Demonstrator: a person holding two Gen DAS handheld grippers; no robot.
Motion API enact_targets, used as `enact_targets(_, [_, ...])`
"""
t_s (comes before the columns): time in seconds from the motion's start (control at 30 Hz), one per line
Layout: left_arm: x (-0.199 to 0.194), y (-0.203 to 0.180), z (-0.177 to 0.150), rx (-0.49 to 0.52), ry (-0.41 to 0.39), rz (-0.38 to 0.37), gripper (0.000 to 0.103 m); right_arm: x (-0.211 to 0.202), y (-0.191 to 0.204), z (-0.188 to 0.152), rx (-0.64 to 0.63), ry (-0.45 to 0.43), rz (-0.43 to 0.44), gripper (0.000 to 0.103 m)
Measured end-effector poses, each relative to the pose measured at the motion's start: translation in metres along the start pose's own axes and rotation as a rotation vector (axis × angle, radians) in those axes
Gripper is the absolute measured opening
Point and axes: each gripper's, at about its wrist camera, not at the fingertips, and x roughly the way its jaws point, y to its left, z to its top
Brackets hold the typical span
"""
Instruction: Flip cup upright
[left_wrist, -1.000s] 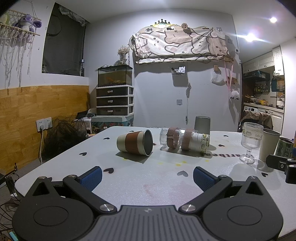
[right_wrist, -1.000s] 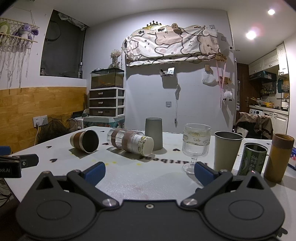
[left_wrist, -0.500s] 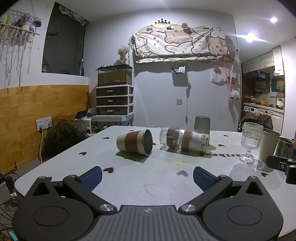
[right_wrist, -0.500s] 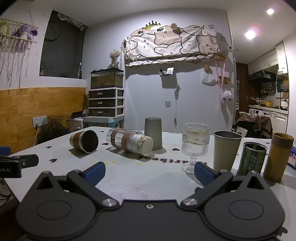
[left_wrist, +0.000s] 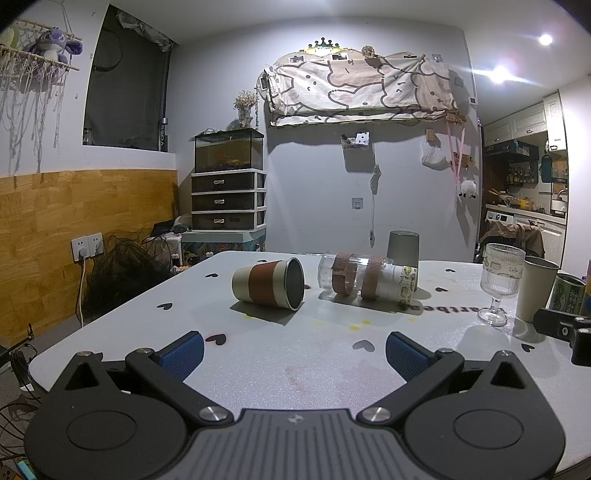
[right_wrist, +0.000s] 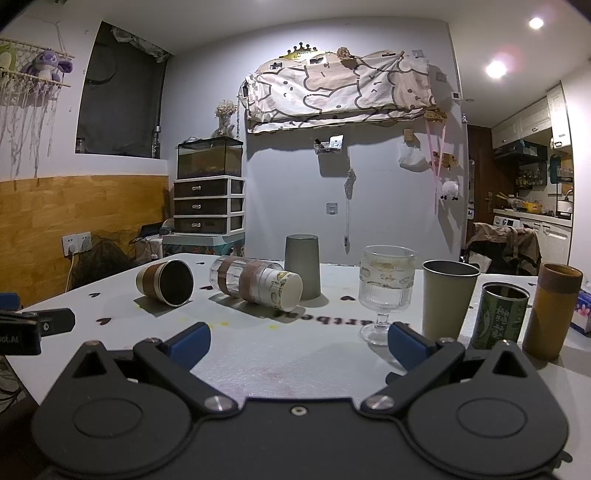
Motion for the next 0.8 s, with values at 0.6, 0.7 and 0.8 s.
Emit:
enact_targets(0.6, [0.001,0.0,0.0,-0.002,0.007,-0.006,0.103,0.0,-0.003,-0.001,0.0,-0.003,0.0,0.103])
enact_targets(0.7, [0.004,-0.007,0.002,-0.007,0.016,-0.018,0.103,-0.004,-0.005,0.002,-0.002,-0.002,-0.004,0.103])
enact_targets(0.8, [0.011,-0.01,0.01,-0.02,0.008,-0.039,0.103,-0.008,-0.008,0.001,-0.008,-0.009,-0.015,0.103])
